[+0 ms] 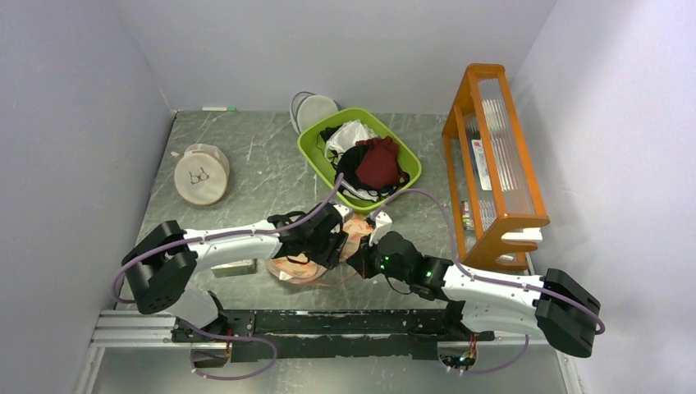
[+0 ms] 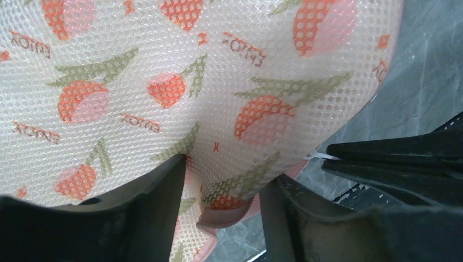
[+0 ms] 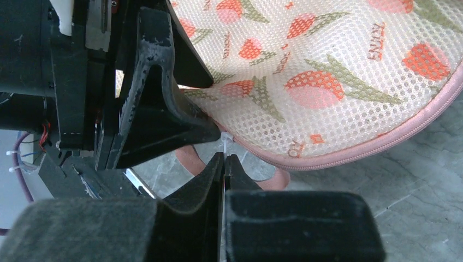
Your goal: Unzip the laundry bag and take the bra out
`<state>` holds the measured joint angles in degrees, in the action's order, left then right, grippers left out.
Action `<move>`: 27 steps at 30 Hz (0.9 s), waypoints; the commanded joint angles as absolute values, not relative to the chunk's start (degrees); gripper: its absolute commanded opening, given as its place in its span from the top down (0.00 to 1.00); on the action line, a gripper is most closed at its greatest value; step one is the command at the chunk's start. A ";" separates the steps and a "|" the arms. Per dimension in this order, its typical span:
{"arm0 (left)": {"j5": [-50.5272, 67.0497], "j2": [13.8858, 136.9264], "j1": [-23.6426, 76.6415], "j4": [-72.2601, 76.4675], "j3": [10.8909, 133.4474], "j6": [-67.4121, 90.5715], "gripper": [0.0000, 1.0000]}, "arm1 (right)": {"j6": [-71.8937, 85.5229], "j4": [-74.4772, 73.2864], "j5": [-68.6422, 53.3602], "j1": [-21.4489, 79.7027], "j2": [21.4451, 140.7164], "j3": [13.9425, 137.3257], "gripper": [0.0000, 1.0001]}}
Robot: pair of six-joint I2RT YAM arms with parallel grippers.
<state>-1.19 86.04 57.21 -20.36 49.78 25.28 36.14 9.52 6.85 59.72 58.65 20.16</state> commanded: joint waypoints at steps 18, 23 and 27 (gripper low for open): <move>-9.89 81.91 57.57 -24.27 45.57 27.38 0.93 | 38.61 -4.38 20.25 48.07 55.21 20.04 1.00; -13.76 83.04 57.57 -26.63 45.40 29.50 0.93 | 31.19 0.63 10.27 44.96 53.42 18.91 1.00; -14.52 83.66 57.57 -27.48 46.23 29.28 0.93 | 29.15 7.60 -2.22 45.25 51.93 16.61 1.00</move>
